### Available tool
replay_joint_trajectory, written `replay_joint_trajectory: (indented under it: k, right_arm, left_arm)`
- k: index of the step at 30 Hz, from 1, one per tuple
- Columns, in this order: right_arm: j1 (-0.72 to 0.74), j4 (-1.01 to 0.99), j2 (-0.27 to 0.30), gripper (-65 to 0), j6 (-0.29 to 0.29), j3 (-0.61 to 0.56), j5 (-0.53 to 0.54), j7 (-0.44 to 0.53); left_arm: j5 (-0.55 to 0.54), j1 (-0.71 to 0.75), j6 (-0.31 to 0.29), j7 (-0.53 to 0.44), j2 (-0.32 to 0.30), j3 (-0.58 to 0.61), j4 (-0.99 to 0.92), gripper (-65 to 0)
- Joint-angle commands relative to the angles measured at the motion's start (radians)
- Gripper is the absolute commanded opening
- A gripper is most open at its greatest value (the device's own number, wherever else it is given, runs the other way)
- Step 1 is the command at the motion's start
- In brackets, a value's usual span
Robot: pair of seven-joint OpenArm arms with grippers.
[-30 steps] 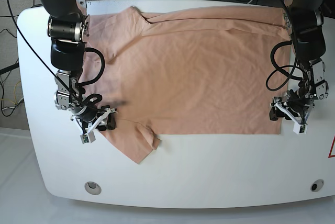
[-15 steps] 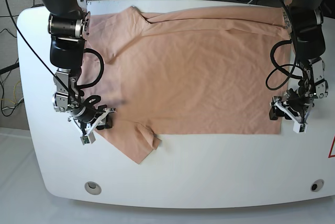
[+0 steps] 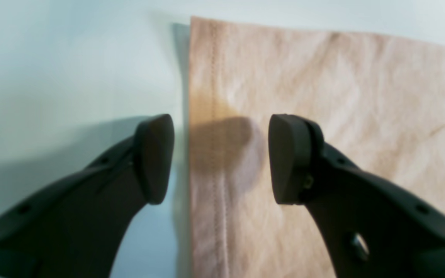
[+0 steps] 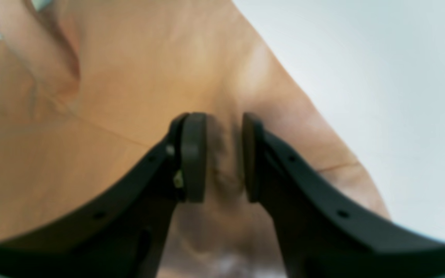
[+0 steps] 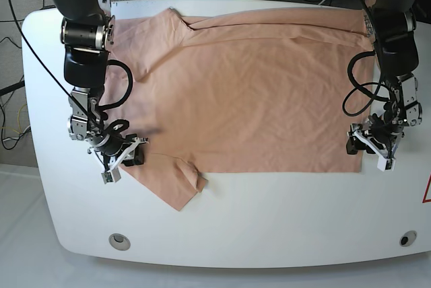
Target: Fold the T-shirt properly
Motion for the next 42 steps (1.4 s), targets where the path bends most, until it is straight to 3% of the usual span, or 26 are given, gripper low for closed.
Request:
replay_joint_trajectory:
  k: [1, 10, 18, 24, 42]
  right_arm:
    - [0.023, 0.008, 0.01, -48.0, 0.002, 0.004, 0.002, 0.044]
    - [0.024, 0.0, 0.009, -48.9, 0.002, 0.011, 0.002, 0.103]
    - [0.041, 0.026, 0.008, -33.7, 0.004, 0.036, -0.008, 0.047]
    - [0.045, 0.019, 0.01, -28.8, 0.01, 0.025, -0.025, 0.051]
    - [0.053, 0.016, 0.004, -28.7, 0.019, 0.022, -0.011, 0.031]
  left_arm:
    - [-0.002, -0.022, -0.005, 0.003, -0.013, -0.004, 0.008, -28.6]
    - [-0.005, -0.023, -0.007, 0.0, -0.015, -0.006, 0.012, -28.7]
    - [-0.007, -0.022, -0.008, -0.006, -0.014, -0.005, 0.015, -28.3]
    - [0.0, -0.015, -0.009, -0.008, -0.012, -0.004, 0.016, -27.8]
    - [0.012, -0.012, -0.001, -0.016, -0.01, -0.002, 0.022, -27.7]
